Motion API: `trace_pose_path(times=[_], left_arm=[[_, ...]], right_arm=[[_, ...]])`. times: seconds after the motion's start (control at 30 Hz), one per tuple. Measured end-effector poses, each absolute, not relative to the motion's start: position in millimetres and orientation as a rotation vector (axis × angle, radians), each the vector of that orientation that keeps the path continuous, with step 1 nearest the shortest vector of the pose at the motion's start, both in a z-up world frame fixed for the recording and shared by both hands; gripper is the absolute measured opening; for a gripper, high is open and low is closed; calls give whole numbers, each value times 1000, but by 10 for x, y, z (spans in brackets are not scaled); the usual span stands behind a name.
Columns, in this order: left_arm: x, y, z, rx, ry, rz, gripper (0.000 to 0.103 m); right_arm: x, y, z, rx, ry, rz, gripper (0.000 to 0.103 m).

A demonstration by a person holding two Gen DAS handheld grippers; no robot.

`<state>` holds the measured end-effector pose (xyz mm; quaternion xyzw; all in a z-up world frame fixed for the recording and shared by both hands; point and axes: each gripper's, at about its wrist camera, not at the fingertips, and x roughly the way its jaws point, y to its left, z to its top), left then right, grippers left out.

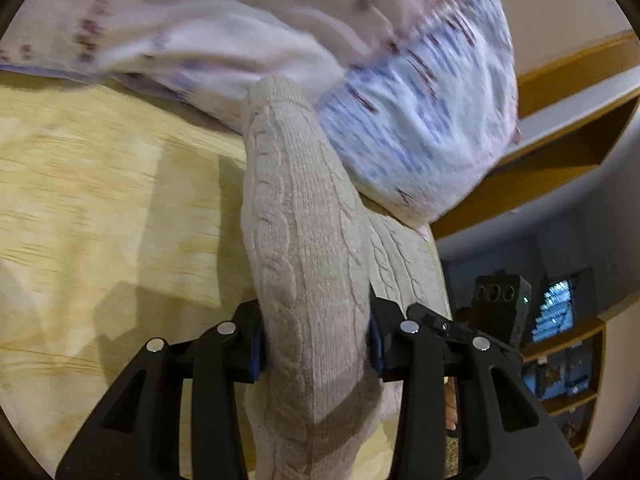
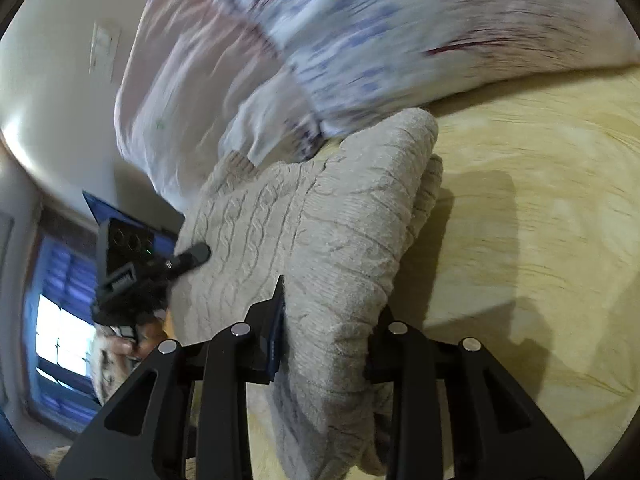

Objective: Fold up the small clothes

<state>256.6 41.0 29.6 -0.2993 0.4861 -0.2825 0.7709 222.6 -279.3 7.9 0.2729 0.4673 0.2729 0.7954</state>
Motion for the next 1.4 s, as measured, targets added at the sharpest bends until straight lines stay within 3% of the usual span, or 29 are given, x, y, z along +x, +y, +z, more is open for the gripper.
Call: trace_pose_path(times=[0.13, 0.27, 0.4, 0.63, 0.67, 0.77, 0.8, 1.03, 1.07, 1.13, 1.17, 1.2, 1.4], left_arm=[[2605, 677, 32, -684, 1099, -536, 43], [2624, 722, -122, -716, 1100, -526, 53], [2538, 727, 59, -610, 1066, -483, 56], [2143, 570, 637, -305, 855, -451, 57], [2093, 473, 692, -255, 841, -476, 58], [2004, 207, 729, -115, 823, -513, 58], [1999, 137, 699, -82, 828, -517, 58], [2194, 23, 358, -90, 930, -489, 58], [2202, 14, 343, -84, 927, -482, 58], [2146, 15, 383, -71, 916, -477, 58], [2091, 49, 417, -75, 905, -485, 58], [2043, 70, 446, -83, 896, -495, 58], [1735, 241, 552, -11, 832, -401, 63]], right_arm=[[2285, -2579, -17, 500, 1006, 536, 31], [2341, -2634, -192, 536, 1064, 503, 37], [2318, -2675, -120, 551, 1060, 487, 43], [2260, -2879, -78, 618, 1002, 452, 43], [2241, -2895, -70, 618, 996, 448, 41], [2219, -2916, -59, 595, 970, 415, 15], [2232, -2901, -62, 582, 967, 394, 12], [2353, -2854, -186, 531, 1019, 289, 13], [2354, -2830, -170, 511, 1019, 282, 14], [2282, -2752, -41, 415, 996, 234, 31], [2231, -2729, 16, 382, 977, 215, 44], [2150, -2709, 85, 348, 945, 204, 47], [1596, -2437, 407, 197, 762, 295, 47]])
